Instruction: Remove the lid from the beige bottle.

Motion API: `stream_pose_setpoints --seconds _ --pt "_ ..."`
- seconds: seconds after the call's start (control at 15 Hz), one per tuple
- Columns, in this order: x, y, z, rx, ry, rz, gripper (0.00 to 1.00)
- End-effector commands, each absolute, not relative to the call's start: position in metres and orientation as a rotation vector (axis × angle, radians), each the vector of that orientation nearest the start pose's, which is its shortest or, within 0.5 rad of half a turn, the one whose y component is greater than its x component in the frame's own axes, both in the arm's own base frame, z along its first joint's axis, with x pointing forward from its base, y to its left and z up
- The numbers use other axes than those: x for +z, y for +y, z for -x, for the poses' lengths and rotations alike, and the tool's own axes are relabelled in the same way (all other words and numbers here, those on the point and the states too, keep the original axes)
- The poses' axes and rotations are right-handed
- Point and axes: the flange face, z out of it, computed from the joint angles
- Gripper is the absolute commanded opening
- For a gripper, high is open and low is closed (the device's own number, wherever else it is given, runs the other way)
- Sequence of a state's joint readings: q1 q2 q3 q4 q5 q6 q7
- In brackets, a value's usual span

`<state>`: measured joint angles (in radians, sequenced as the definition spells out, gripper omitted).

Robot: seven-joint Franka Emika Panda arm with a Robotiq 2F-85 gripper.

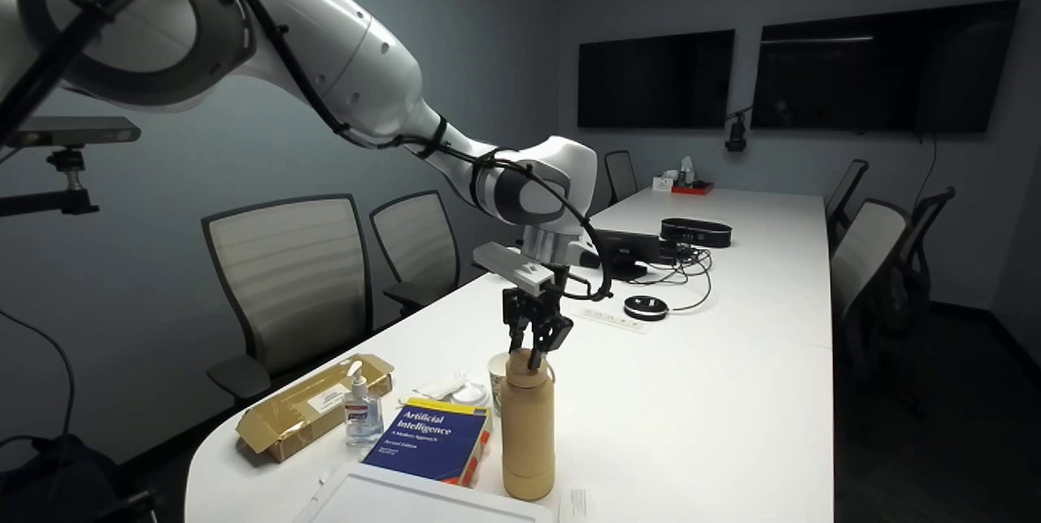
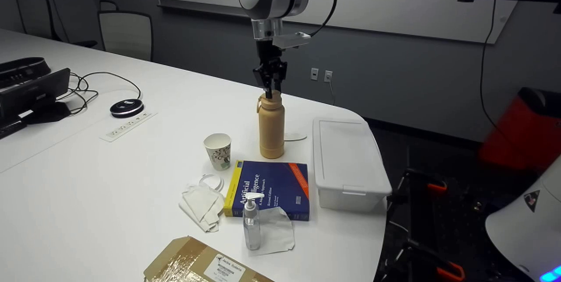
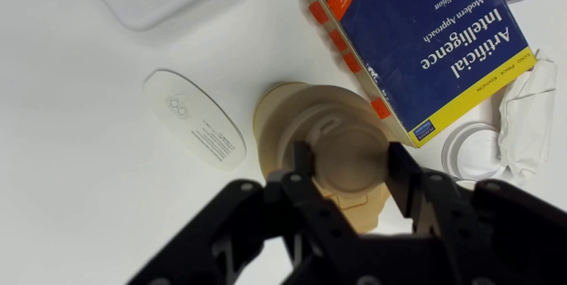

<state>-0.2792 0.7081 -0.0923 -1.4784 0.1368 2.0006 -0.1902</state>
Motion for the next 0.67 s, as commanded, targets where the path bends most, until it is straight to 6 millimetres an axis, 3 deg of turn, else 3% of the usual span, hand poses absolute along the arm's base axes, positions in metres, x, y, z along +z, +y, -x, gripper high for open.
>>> stream_pose_setpoints --seconds 0.0,0.6 --pt "0.2567 -0.2314 -0.6526 0.263 0.34 3.012 0.2" --pt "0.2578 -0.2236 -0.6572 0.305 0.073 3.035 0.2"
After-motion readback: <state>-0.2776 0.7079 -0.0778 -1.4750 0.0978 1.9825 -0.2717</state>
